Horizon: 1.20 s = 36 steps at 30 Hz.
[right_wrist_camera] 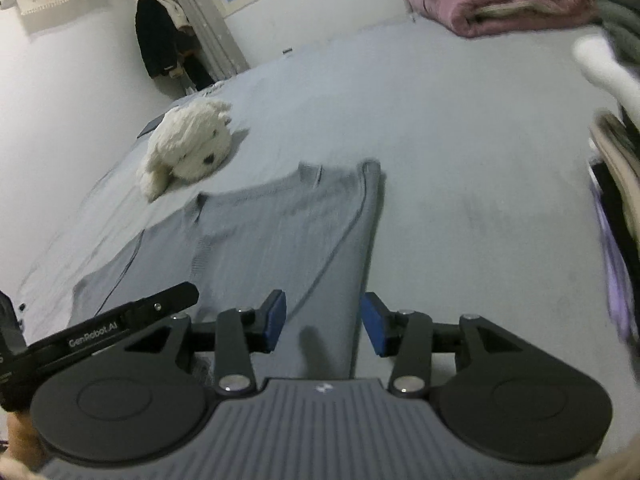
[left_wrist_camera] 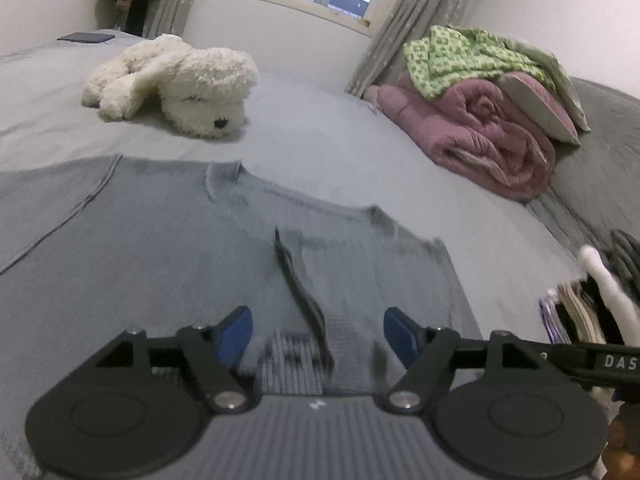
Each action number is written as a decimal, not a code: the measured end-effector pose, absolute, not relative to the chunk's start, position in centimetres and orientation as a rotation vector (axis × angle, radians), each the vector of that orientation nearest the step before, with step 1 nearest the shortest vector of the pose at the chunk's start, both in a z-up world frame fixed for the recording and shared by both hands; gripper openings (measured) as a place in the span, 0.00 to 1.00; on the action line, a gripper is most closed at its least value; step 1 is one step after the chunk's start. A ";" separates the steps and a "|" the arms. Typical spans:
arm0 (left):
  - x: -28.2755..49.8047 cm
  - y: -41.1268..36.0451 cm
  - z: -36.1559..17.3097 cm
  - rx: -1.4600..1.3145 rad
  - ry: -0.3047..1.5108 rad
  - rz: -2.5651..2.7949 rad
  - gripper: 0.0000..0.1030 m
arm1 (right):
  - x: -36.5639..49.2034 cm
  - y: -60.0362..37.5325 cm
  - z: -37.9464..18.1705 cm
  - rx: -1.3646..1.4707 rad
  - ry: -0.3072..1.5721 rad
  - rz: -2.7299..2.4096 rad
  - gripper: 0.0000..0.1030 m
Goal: Fold clothes
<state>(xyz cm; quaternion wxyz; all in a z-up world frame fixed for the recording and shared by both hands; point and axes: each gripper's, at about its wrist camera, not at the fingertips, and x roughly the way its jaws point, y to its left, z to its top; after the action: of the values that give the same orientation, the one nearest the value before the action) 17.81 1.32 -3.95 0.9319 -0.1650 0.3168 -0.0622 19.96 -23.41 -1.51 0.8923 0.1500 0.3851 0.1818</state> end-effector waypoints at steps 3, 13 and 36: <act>15.4 0.7 -3.9 -0.308 0.657 -0.139 0.74 | 17.9 -23.8 -1.2 0.334 0.825 0.374 0.46; 6.8 -2.3 -4.5 -0.129 0.655 -0.247 0.75 | 10.3 -24.8 -0.3 0.402 0.855 0.378 0.46; -1.1 -2.8 -4.8 -0.328 0.739 -0.616 0.35 | 0.8 -28.6 -2.3 0.347 0.834 0.481 0.47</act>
<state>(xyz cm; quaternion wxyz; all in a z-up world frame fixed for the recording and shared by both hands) -1.13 -2.81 -4.85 0.8735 -0.1571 0.3539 -0.2949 0.77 -28.62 -2.30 0.8718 0.1662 0.3991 0.2303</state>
